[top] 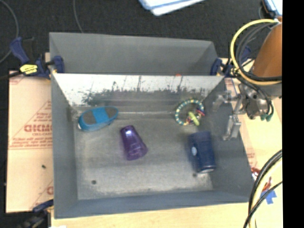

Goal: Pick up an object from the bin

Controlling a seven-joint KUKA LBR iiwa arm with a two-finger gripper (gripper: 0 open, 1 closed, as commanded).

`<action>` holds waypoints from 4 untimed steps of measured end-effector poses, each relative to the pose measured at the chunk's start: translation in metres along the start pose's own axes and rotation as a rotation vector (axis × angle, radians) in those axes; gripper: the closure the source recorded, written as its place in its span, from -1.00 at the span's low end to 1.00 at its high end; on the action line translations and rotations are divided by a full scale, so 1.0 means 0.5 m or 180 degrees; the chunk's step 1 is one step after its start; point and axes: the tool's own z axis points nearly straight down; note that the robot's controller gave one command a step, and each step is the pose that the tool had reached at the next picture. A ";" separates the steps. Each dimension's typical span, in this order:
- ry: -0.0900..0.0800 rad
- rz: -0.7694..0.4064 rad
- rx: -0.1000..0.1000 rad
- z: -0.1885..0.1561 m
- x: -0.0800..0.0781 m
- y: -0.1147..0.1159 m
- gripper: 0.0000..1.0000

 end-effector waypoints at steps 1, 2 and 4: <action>-0.0027 -0.0016 0.0006 -0.011 -0.003 0.002 -1.00; -0.0021 0.0620 -0.0001 0.214 -0.075 0.002 -1.00; -0.0074 -0.0227 0.0014 0.300 -0.135 0.004 -1.00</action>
Offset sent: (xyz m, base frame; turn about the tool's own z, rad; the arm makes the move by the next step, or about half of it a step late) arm 0.0510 0.0023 -0.1625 0.2838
